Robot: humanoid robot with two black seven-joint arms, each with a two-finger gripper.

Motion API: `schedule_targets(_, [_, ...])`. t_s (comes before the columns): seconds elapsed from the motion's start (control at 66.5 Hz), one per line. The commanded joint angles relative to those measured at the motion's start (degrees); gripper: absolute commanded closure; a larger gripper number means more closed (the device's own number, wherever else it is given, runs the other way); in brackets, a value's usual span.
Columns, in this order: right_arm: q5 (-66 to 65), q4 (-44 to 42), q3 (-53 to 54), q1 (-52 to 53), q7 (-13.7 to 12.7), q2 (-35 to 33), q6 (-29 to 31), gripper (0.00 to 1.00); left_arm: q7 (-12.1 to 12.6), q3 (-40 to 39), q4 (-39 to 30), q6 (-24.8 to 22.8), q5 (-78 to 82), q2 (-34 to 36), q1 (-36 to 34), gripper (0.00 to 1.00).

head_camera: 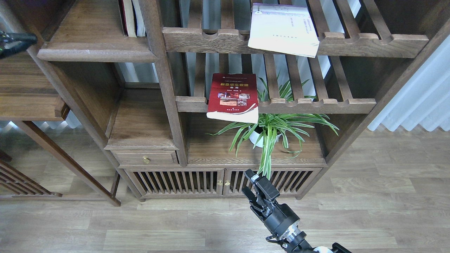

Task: Organize books on shelf
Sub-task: 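Push the green book flat into the upper-left shelf with the left gripper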

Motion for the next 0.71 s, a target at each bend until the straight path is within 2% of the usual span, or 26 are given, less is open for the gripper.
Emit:
schedule_targets(0.0, [-0.01,0.00,-0.06,-0.01,0.04,0.10,0.00,0.01,-0.01,-0.72,4.94,-0.61,-1.29,-2.88,-0.52,0.97])
schedule_targets(0.18, [0.08,0.00,-0.06,0.08,0.04,0.80,0.00,0.01,-0.01,-0.72,5.83,-4.38,-4.37,-6.65,-1.57,0.97])
schedule_targets(0.586, [0.78,0.00,-0.06,0.08,0.04,1.24,0.00,0.02,-0.01,-2.30,6.27,-4.56,-7.36,-9.03,-1.40,0.95])
schedule_targets(0.617, [0.87,0.08,-0.06,0.08,0.04,1.24,0.00,0.01,-0.01,-2.56,6.27,-4.56,-7.36,-9.03,-1.22,0.94])
schedule_targets(0.692, [0.87,0.08,-0.06,0.08,0.04,1.24,0.00,0.02,-0.01,-2.83,6.53,-4.48,-7.28,-9.03,-1.22,0.81])
